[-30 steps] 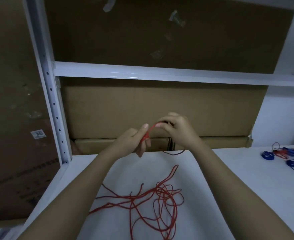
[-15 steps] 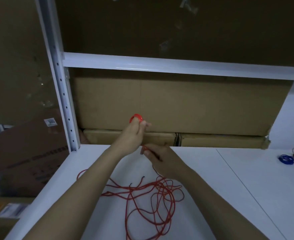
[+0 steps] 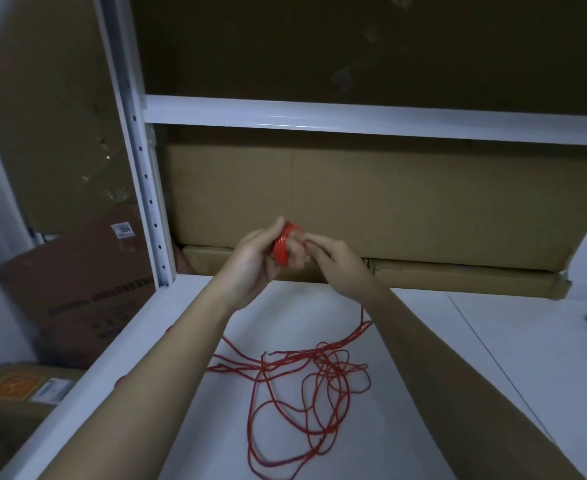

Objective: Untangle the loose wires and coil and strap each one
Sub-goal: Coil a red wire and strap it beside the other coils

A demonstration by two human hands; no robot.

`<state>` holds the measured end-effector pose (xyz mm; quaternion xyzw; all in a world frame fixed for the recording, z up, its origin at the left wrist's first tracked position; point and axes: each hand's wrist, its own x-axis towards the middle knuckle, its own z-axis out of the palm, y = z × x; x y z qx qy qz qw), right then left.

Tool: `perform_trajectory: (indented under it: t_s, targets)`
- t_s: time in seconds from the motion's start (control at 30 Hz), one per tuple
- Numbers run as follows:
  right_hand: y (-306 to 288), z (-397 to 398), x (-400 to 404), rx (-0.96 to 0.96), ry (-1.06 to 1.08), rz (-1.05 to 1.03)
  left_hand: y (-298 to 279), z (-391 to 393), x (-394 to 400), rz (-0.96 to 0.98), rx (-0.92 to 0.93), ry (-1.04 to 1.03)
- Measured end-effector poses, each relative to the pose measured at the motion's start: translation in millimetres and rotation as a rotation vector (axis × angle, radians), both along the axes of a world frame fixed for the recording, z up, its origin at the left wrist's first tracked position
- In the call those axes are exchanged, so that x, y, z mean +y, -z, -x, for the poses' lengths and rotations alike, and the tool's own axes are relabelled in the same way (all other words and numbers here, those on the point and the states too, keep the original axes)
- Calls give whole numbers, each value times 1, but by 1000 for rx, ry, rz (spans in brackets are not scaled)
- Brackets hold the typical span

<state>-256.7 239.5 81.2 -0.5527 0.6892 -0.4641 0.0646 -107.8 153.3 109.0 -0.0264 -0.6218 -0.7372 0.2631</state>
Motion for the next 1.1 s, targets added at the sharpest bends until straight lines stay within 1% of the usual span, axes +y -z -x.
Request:
perform_trajectory:
  t_s: [0.03,0.07,0.1,0.17,0.2,0.27,0.3,0.33,0.37,0.43,0.47,0.53,0.63,0.67,0.7,0.73,0.8,0.83,0.87,0.9,0.97,1.0,1.03,1.07,1.1]
  targets:
    - [8,-5,-2,5,-20,-33,-3,4,-2,-75,66,-77]
    - [18,-10,-2,5,-39,-66,-5,7,-4,-49,93,-187]
    - [26,-14,-2,-11,-60,-102,-7,11,-8,53,74,-314]
    - [38,-23,2,-47,-114,-149,-3,14,-20,355,-55,-550]
    - [40,-26,5,-40,-129,-152,1,14,-28,560,-162,-625]
    - [37,-30,11,72,-124,-135,13,10,-43,961,-384,-663]
    - [32,-29,14,163,-107,-115,21,8,-50,1062,-464,-636]
    - [26,-27,17,256,-78,-81,27,6,-53,1077,-515,-590]
    - [18,-22,19,335,-39,-40,32,3,-53,1039,-539,-526]
    - [1,-12,20,422,26,32,37,-4,-46,881,-515,-370]
    - [-6,-7,19,430,44,54,38,-6,-41,797,-473,-299]
    - [-15,-3,14,363,58,75,34,-8,-31,629,-363,-175]
    - [-21,-17,3,83,-16,134,17,-11,-20,305,-167,19]
    - [-22,-24,-1,-2,-60,158,12,-13,-17,199,-72,41]
    - [-21,-31,-4,-66,-100,170,7,-13,-14,121,16,15]
    - [-18,-36,-6,-107,-129,154,2,-13,-13,77,90,-54]
    - [-7,-43,-6,-76,-142,8,-6,-9,-15,40,194,-269]
    - [0,-45,-6,-23,-141,-89,-9,-6,-18,45,194,-392]
    - [8,-46,-4,34,-143,-167,-11,-4,-23,79,152,-493]
    - [15,-48,-1,95,-142,-212,-9,-4,-29,162,58,-573]
    - [19,-49,3,258,-131,-223,8,-7,-43,485,-254,-669]
    - [19,-49,5,350,-131,-204,21,-10,-49,650,-416,-664]
    - [18,-50,7,427,-132,-173,32,-13,-52,769,-530,-634]
    - [16,-49,9,481,-130,-129,41,-16,-53,837,-577,-577]
    - [13,-47,12,512,-125,-78,47,-18,-51,864,-572,-507]
